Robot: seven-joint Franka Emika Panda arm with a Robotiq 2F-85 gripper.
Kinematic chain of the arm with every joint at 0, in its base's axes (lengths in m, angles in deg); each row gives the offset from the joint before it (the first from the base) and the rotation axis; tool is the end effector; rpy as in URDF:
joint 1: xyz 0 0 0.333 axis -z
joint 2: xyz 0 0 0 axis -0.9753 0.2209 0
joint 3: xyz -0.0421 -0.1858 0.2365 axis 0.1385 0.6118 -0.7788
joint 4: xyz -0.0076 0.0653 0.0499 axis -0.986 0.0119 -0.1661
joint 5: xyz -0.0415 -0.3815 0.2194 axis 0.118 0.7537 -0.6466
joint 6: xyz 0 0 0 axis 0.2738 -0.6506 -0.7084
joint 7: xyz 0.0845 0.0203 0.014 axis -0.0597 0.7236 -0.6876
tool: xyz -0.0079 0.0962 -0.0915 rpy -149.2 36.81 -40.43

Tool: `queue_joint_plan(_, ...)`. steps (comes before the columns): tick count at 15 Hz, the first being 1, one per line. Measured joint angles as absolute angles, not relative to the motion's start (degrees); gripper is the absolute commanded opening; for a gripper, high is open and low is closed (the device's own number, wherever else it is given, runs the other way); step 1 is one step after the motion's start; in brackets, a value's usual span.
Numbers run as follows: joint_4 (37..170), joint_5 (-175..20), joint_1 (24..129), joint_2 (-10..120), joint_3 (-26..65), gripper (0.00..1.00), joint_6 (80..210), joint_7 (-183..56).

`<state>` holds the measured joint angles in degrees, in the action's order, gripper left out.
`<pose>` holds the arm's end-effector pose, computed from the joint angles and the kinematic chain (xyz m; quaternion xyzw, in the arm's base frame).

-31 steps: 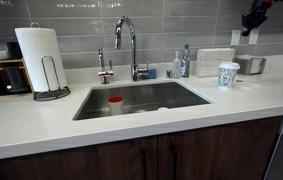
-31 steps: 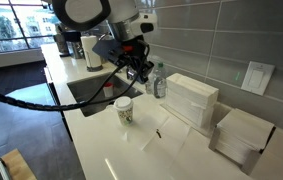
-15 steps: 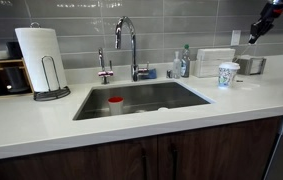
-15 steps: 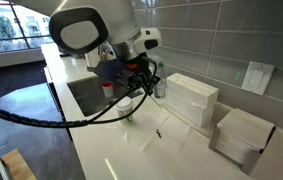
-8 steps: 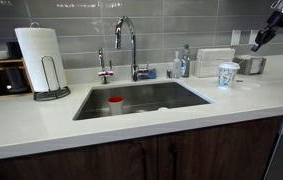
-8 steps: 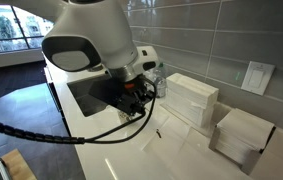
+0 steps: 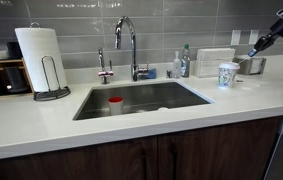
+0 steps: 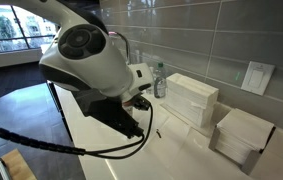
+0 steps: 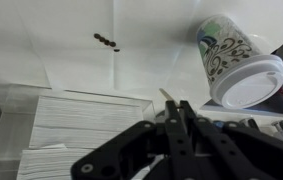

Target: Pull out the mixing stick from the top hole in the lid of the paper cup lid and put it on the white serviette on the kitchen counter

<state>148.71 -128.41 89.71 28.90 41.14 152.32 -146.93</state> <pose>0.4351 -0.3266 0.3344 -0.9423 -0.0405 -0.3207 0.0875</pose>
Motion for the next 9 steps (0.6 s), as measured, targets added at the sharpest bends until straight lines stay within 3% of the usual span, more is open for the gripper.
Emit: queue_joint_plan(9, 149.14, -149.85, 90.36, 34.77, 39.28, 0.02, 153.77, -166.05)
